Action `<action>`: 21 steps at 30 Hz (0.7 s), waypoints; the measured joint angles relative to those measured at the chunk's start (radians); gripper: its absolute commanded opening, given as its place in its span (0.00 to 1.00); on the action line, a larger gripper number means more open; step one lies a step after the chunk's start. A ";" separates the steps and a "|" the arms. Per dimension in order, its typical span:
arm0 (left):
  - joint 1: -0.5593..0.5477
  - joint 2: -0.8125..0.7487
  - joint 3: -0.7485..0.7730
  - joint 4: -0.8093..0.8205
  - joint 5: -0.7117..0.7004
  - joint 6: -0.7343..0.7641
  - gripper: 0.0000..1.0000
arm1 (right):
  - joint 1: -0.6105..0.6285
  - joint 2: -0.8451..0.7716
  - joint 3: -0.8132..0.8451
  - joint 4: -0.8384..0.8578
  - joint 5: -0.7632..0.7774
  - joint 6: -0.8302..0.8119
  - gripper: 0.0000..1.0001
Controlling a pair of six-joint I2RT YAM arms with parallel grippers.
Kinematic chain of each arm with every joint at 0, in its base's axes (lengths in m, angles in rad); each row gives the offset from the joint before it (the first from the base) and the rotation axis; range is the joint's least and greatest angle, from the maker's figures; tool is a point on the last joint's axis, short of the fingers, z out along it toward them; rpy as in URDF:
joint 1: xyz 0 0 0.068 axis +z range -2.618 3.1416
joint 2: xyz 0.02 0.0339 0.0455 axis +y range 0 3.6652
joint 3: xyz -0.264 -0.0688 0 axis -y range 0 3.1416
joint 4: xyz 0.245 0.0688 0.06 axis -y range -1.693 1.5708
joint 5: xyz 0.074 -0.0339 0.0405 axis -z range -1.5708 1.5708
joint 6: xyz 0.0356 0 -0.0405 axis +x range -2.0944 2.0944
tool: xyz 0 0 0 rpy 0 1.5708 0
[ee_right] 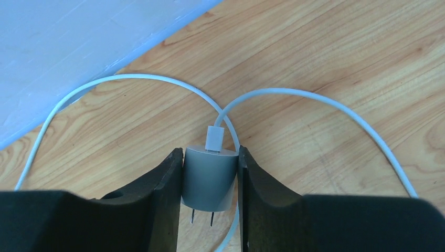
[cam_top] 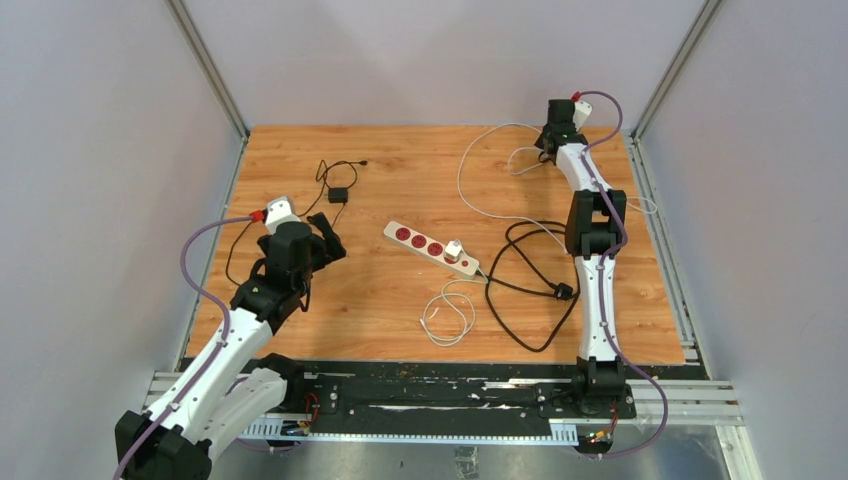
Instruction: Insert the plug
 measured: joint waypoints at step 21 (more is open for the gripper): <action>0.001 -0.051 0.000 0.106 0.253 0.076 1.00 | -0.001 -0.457 -0.656 0.426 -0.270 -0.014 0.00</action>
